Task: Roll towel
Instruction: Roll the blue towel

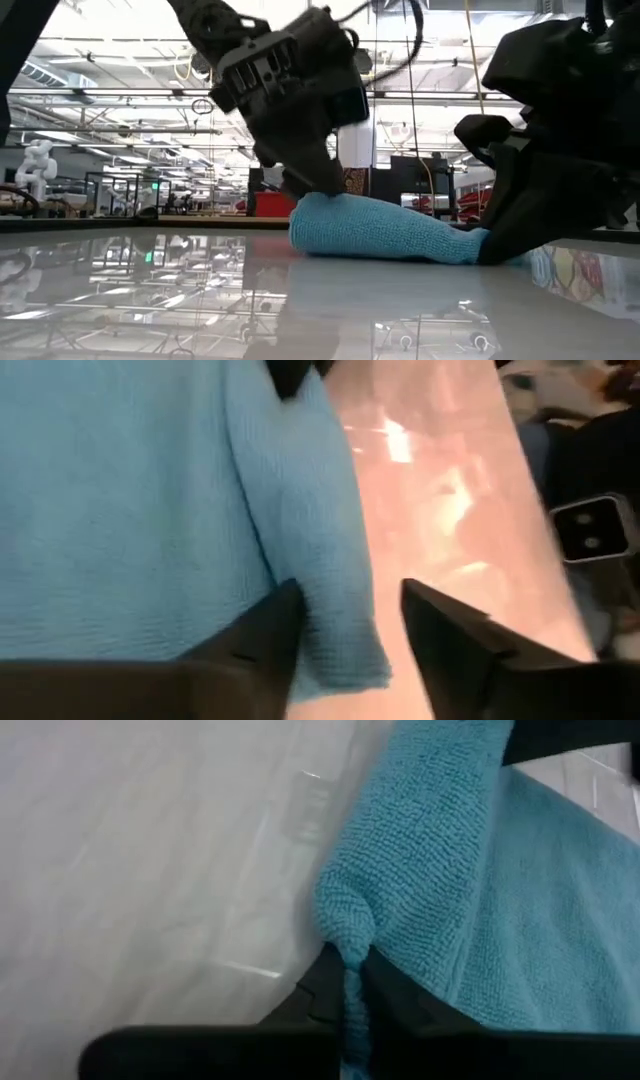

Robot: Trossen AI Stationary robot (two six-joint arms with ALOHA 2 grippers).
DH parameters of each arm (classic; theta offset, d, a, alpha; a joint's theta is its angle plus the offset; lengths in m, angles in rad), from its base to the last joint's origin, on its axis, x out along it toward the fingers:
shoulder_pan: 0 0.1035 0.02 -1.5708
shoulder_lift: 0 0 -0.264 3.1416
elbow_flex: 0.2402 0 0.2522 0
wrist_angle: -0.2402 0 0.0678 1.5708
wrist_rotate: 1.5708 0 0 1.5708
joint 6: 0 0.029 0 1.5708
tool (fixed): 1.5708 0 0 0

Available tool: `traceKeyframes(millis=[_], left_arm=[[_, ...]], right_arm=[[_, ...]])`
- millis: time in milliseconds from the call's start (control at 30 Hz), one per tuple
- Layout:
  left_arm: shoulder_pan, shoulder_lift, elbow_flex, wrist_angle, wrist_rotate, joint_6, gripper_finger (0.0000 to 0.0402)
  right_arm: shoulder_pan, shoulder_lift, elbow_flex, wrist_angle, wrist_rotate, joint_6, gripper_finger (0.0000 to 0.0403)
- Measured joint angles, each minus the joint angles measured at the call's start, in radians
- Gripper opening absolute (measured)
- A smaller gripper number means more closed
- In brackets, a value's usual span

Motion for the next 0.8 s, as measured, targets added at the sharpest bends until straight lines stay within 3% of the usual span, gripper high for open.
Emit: traceKeyframes(millis=[100,267,467,633,800], left_arm=[[-0.024,-0.059,0.000,-0.048,-0.136,0.090,0.0209],[-0.122,-0.139,0.000,-0.093,-0.425,0.298,0.0213],[-0.260,-0.125,-0.011,-0.075,-0.727,0.540,0.0214],[-0.307,-0.073,-0.046,0.006,-0.777,0.628,0.0214],[-0.311,-0.051,-0.092,0.110,-0.923,0.670,0.0214]], right_arm=[[0.000,-0.001,-0.001,0.003,-0.002,0.025,0.0010],[-0.001,-0.018,-0.002,-0.001,-0.012,0.062,0.0005],[-0.003,-0.059,-0.006,-0.015,-0.048,0.144,0.0004],[-0.003,-0.085,-0.007,-0.030,-0.080,0.226,0.0003],[-0.003,-0.093,-0.006,-0.019,-0.128,0.242,0.0003]])
